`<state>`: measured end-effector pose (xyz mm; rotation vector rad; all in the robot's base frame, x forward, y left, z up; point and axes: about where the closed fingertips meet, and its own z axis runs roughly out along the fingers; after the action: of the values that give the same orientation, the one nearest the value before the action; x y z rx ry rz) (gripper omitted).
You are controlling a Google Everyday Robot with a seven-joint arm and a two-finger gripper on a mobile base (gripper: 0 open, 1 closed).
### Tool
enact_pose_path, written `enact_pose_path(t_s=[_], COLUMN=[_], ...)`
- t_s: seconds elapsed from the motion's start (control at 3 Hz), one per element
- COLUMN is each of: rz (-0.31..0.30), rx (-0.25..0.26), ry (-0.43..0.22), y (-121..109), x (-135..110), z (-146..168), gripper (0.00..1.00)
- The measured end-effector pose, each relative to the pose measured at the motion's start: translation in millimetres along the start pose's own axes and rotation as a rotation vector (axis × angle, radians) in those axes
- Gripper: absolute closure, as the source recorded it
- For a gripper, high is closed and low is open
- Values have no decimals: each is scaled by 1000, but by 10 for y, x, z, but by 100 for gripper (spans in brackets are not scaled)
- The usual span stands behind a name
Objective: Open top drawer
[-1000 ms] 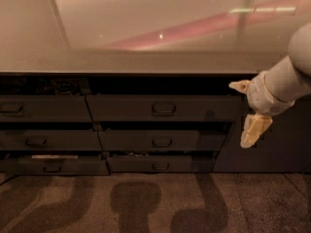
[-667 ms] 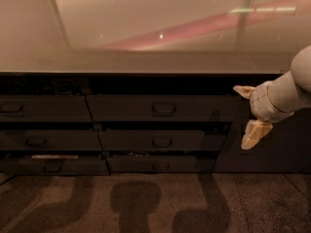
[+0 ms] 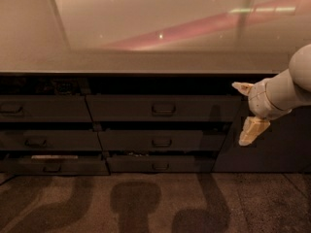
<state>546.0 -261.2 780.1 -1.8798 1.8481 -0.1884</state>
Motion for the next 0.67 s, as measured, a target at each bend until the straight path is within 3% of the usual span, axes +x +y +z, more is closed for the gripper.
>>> enact_pose_path(t_s=[0.33, 0.67], rz=[34, 127], rx=[-22, -88], ry=[52, 127], y=[-186, -521], x=[99, 377], z=[90, 359], gripper=[0, 0])
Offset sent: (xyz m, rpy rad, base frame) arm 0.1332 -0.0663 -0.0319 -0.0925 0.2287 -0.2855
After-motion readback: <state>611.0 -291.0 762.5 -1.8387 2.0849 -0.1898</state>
